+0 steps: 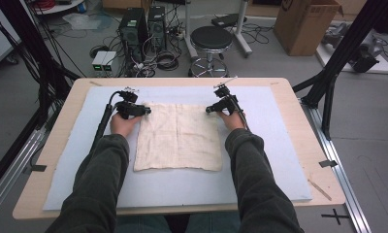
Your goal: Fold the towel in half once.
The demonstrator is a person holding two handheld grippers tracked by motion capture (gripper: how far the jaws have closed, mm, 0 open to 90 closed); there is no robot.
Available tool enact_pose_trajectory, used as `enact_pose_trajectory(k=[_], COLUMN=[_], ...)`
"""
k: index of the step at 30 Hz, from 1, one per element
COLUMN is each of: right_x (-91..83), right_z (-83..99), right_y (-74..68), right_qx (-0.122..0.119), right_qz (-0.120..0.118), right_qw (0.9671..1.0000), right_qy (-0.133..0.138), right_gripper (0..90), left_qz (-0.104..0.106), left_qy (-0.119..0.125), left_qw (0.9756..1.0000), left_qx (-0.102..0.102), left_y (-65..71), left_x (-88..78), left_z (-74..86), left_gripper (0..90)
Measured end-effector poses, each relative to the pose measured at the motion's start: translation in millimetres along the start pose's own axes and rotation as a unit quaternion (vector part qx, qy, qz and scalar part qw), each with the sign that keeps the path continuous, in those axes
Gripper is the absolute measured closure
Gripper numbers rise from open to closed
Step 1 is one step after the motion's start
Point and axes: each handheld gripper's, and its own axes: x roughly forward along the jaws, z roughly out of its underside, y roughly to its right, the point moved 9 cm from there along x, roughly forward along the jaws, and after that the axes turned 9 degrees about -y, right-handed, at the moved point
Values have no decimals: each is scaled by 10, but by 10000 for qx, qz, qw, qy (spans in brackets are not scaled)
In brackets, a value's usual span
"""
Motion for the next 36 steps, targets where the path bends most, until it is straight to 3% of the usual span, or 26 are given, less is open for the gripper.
enact_pose_trajectory(k=[5, 9, 11, 14, 23, 27, 36], right_x=[0, -13, -20, -31, -158, -267, -484], right_z=[6, 31, 35, 46, 43, 26, 41], right_y=[-19, -35, -43, -62, -71, -107, -216], right_qx=[-141, -71, -46, -62, -130, -144, -306], right_qz=[222, 3, -54, -119, -201, -270, -361], right_qw=[9996, 9999, 9999, 9998, 9997, 9994, 9973], right_qy=[-97, -154, -154, -160, 14, 176, 563], right_gripper=[716, 847, 860, 865, 869, 869, 869], left_qz=[-147, -201, -245, -202, -164, -200, -148], left_qy=[-48, -70, -87, -62, 152, 238, 547], left_qw=[9998, 9996, 9993, 9995, 9990, 9982, 9969], left_qx=[116, 159, 270, 236, 382, 514, 554], left_y=[-6, 1, 21, 19, 75, 117, 191], left_x=[-3, -12, -19, -60, -215, -311, -509], left_z=[6, 4, 5, -2, -80, -94, -36], left_gripper=[806, 875, 880, 883, 884, 884, 885])
